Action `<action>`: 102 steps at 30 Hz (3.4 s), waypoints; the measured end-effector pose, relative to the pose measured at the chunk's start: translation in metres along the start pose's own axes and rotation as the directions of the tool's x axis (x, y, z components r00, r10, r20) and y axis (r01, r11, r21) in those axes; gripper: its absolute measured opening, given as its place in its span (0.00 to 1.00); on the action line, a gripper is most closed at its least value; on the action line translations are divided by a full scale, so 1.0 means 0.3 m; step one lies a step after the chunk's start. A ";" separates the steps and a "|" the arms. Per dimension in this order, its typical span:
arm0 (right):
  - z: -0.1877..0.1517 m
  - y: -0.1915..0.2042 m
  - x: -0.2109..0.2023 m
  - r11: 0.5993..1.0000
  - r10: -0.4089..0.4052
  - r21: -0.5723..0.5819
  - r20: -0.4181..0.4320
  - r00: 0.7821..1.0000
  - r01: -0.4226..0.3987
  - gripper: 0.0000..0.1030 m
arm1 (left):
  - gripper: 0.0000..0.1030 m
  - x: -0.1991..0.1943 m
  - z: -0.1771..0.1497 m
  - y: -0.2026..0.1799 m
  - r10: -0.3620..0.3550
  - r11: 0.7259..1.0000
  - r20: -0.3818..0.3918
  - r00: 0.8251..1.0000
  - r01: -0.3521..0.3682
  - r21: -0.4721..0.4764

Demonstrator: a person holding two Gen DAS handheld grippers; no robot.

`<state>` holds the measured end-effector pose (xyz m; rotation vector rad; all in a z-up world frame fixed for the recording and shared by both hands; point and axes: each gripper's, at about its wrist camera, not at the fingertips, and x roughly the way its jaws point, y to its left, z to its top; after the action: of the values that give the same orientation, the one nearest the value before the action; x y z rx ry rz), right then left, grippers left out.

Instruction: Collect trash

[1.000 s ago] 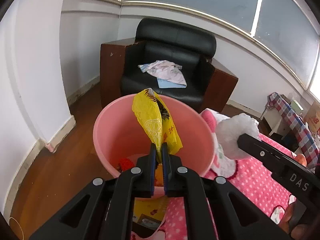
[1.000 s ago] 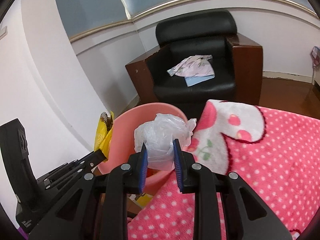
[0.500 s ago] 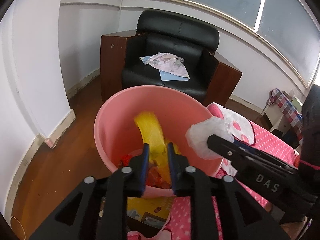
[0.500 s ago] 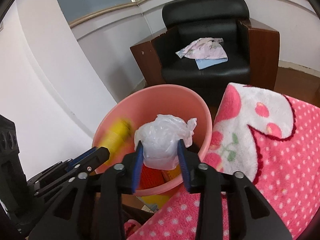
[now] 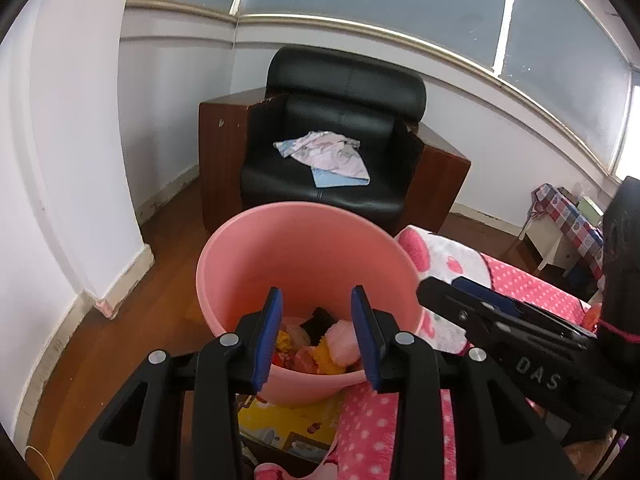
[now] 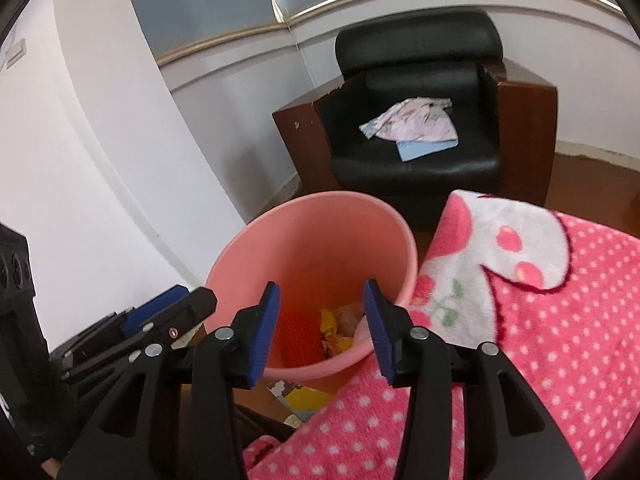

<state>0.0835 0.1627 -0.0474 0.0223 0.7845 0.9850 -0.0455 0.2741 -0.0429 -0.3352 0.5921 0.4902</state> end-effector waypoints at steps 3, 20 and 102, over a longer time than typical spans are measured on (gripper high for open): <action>-0.023 -0.004 -0.060 0.999 -0.033 -0.008 0.019 0.999 0.034 0.43 | 0.34 -0.022 0.000 -0.030 -0.019 1.000 0.001 1.000 0.019 0.013; -0.170 -0.176 -0.423 0.963 -0.269 0.072 0.123 0.955 0.261 0.43 | 0.46 -0.121 -0.076 -0.371 -0.140 0.975 0.001 0.990 0.138 0.176; -0.373 -0.376 -0.794 0.856 -0.477 0.318 0.187 0.859 0.407 0.43 | 0.40 -0.221 -0.248 -0.792 -0.221 0.889 -0.051 0.974 0.222 0.400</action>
<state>0.0263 -0.1173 -0.0302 0.1934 0.6344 0.4139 -0.0012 0.0210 -0.0231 -0.0070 0.6345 0.1377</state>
